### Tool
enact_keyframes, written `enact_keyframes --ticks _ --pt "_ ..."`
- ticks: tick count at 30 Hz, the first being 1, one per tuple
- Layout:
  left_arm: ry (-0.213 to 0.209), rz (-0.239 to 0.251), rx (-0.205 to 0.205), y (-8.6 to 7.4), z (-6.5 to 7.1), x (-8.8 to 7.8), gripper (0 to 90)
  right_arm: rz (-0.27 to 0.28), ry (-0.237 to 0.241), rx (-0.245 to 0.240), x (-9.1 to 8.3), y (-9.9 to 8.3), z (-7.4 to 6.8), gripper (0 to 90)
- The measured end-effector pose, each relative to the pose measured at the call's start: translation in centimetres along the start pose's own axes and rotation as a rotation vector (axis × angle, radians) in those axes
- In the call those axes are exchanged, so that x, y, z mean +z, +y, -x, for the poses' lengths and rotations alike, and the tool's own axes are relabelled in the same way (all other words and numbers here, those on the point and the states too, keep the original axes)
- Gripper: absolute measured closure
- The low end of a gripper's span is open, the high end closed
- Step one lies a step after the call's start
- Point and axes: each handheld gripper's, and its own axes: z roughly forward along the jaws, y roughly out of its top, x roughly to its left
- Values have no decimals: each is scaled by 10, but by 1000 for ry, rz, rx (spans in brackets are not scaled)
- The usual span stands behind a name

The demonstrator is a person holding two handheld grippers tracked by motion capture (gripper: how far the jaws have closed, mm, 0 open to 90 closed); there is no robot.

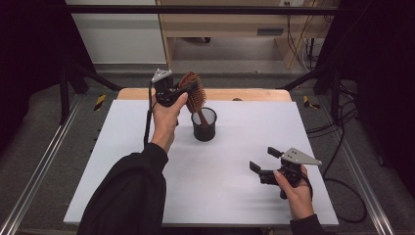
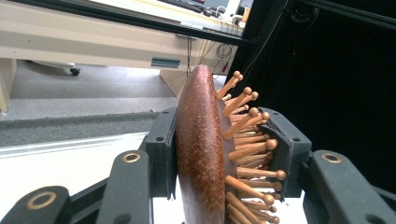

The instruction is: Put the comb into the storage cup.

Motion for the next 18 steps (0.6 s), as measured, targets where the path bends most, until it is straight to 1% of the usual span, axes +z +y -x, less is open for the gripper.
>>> enact_keyframes --ticks 18 --pt "-5 -12 -2 -4 1 3 517 -1 3 3 0 0 0 64"
